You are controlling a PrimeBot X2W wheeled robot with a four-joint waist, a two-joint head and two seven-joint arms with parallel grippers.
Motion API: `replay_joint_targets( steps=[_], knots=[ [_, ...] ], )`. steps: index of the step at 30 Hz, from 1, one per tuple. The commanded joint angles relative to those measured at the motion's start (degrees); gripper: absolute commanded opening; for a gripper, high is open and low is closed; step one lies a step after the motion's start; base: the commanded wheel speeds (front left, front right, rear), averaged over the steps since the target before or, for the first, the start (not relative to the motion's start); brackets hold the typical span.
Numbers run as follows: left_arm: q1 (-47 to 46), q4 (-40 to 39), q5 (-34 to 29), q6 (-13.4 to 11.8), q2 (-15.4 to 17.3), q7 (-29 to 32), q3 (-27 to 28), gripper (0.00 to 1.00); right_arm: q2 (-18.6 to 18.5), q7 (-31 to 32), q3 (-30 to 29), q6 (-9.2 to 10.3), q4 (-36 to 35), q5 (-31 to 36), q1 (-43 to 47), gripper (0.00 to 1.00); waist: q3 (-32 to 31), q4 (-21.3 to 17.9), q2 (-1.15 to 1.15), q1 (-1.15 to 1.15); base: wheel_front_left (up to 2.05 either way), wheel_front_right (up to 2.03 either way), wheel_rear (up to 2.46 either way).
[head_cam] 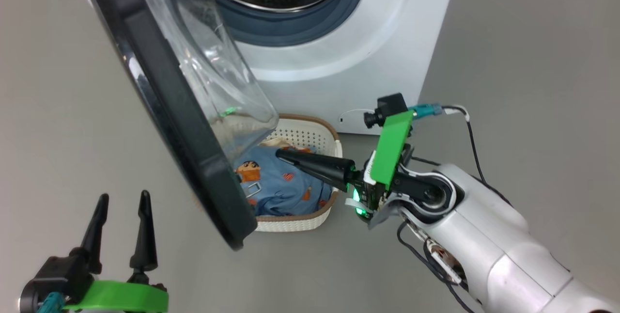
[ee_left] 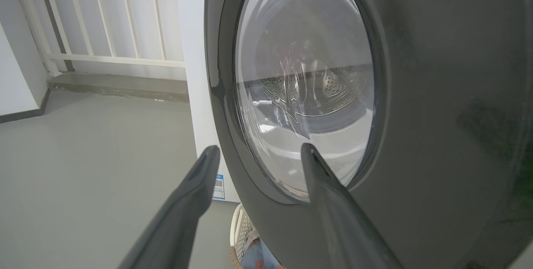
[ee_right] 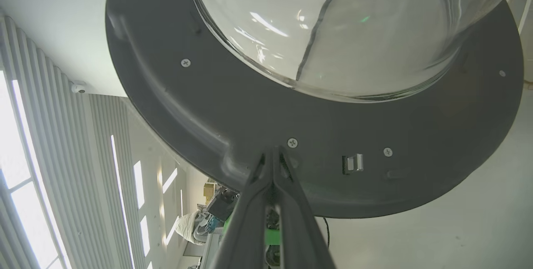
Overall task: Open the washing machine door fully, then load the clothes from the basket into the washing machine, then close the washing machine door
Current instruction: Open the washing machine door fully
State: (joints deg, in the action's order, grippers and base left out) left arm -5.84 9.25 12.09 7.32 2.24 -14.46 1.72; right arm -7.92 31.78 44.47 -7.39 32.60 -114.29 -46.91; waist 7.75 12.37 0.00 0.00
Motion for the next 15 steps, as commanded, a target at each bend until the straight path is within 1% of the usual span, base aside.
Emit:
replay_joint_targets(
  steps=[1, 7, 8, 9, 11, 12, 13, 15],
  knots=[
    [-0.4, -1.6, -0.7, 0.2, 1.5, -0.5, 2.1, 1.0, 0.7, -0.6, -0.5, -0.1, -1.7, -0.3, 1.2, 0.0, -1.4, -1.5, 0.0, 0.0, 0.0, 0.0, 0.0],
    [1.0, -2.2, -1.0, 0.2, 1.8, -0.5, 3.6, 1.0, -0.7, -4.2, -2.6, -0.1, -4.7, 0.0, 6.0, 0.0, -2.8, -3.3, 0.0, 0.0, 0.0, 0.0, 0.0],
    [1.2, -2.3, -1.0, 0.2, 1.8, -0.5, 3.9, 1.0, -0.9, -5.0, -3.1, -0.1, -5.2, 0.1, 6.7, 0.04, -2.9, -3.6, 0.0, 0.0, 0.0, 0.0, 0.0],
    [1.4, -2.3, -1.0, 0.2, 1.8, -0.5, 4.0, 1.0, -1.1, -6.0, -3.7, -0.1, -5.7, 0.2, 7.4, 0.22, -3.0, -3.9, 0.0, 0.0, 0.0, 0.0, 0.0],
    [1.8, -2.2, -1.1, 0.2, 1.7, -0.5, 4.4, 1.0, -1.5, -8.0, -4.9, -0.1, -6.7, 0.6, 8.7, 0.46, -3.3, -4.3, 0.0, 0.0, 0.0, 0.0, 0.0],
    [2.0, -2.2, -1.1, 0.2, 1.7, -0.5, 4.6, 1.0, -1.7, -8.8, -5.5, -0.1, -7.3, 0.7, 9.4, 0.81, -3.4, -4.6, 0.0, 0.0, 0.0, 0.0, 0.0],
    [2.2, -2.2, -1.1, 0.2, 1.7, -0.5, 4.9, 1.0, -1.8, -9.5, -6.0, -0.1, -7.9, 0.9, 10.1, 1.0, -3.5, -4.8, 0.0, 0.0, 0.0, 0.0, 0.0],
    [2.6, -2.3, -1.1, 0.2, 1.6, -0.5, 5.4, 1.0, -2.3, -11.2, -7.0, -0.1, -8.9, 1.5, 11.6, 1.0, -3.7, -5.3, 0.0, 0.0, 0.0, 0.0, 0.0]
  ],
)
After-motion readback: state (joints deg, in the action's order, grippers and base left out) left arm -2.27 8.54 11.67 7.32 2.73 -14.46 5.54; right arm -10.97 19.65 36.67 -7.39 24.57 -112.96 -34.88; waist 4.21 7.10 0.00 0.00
